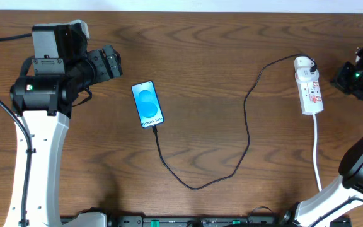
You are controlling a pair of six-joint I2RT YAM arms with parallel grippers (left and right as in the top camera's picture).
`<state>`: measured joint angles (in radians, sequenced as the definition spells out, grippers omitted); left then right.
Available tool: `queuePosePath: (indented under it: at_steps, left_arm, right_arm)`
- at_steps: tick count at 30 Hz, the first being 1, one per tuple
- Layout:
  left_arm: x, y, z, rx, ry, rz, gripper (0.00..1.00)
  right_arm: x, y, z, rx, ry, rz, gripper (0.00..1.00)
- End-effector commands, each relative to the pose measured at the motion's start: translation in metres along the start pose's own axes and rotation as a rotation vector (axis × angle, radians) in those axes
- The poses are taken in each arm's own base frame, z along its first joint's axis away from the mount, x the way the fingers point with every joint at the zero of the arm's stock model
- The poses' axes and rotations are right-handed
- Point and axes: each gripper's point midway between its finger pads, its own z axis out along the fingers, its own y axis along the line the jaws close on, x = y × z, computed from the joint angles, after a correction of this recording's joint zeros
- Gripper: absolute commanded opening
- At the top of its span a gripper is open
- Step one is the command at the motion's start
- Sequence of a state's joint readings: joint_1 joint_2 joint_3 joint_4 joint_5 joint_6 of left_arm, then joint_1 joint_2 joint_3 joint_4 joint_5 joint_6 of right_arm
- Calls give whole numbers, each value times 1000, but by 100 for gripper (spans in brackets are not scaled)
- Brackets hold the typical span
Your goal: Plug charger to phone and switch on socket
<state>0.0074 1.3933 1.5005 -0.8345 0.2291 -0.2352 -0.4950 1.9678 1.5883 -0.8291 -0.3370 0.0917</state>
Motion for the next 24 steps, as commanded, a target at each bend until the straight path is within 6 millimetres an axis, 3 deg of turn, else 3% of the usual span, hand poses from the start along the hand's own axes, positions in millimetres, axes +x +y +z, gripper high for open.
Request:
queuePosePath:
  at_steps: [1, 4, 14, 24]
  left_arm:
    - [-3, 2, 0, -14, -5, 7, 93]
    - [-3, 2, 0, -14, -5, 7, 93]
    - [-3, 2, 0, -14, -5, 7, 93]
    - [-3, 2, 0, -14, -5, 7, 93]
  right_arm:
    - [-1, -8, 15, 9, 14, -22, 1]
    - [2, -15, 33, 10, 37, -25, 1]
    - [2, -24, 63, 9, 46, -40, 1]
    - [-9, -20, 65, -14, 4, -54, 1]
